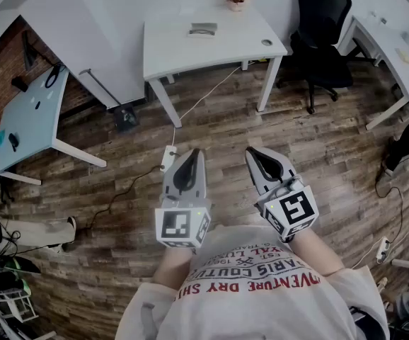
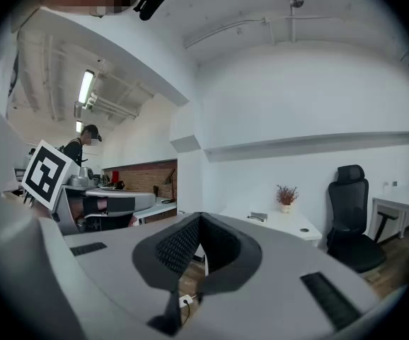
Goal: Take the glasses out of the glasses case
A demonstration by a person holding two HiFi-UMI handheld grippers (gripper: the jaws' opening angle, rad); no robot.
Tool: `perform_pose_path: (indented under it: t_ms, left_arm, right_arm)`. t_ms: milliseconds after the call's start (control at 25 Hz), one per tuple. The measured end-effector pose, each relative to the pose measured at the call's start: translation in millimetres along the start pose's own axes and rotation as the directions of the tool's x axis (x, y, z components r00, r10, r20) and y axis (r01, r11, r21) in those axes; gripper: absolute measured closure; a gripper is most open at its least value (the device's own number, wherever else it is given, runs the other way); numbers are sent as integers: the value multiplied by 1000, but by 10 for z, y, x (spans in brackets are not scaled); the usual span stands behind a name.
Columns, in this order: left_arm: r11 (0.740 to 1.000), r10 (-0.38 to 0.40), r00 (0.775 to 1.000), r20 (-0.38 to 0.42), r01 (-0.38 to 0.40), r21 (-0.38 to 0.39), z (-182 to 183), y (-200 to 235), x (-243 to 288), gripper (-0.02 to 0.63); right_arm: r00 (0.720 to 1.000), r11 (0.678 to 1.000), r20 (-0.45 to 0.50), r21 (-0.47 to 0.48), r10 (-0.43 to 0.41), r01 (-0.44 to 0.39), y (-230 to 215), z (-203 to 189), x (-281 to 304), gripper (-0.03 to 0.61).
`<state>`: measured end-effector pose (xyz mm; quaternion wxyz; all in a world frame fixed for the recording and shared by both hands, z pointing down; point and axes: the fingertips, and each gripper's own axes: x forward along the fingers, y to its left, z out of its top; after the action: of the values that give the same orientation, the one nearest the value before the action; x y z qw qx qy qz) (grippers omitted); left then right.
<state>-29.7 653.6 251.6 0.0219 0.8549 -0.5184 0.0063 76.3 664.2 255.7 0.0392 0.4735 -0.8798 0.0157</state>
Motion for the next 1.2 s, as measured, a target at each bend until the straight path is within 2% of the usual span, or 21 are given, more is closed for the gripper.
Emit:
perform_pose_path:
  t_ms: [320, 600, 840, 1040, 1200]
  left_arm:
    - [1000, -14, 1000, -7, 14, -1, -92, 172, 6, 617]
    - [1000, -13, 999, -29, 13, -12, -246, 410, -31, 617]
    - [999, 6, 998, -57, -9, -40, -428, 630, -8, 617]
    - [998, 42, 996, -76, -45, -46, -505, 797, 197, 617]
    - [995, 93, 992, -82, -96, -28, -521, 975, 580, 617]
  right_arm:
    - [1000, 1000, -11, 3, -1, 1, 97, -62, 146, 572]
    - [999, 994, 3, 101, -38, 37, 113, -119, 305, 573]
    - [998, 992, -43, 113, -42, 47, 126, -298, 452, 574]
    - [999, 992, -50, 125, -14, 20, -46, -348, 720, 572]
    - [999, 991, -34, 132, 35, -31, -357, -363, 1128, 574]
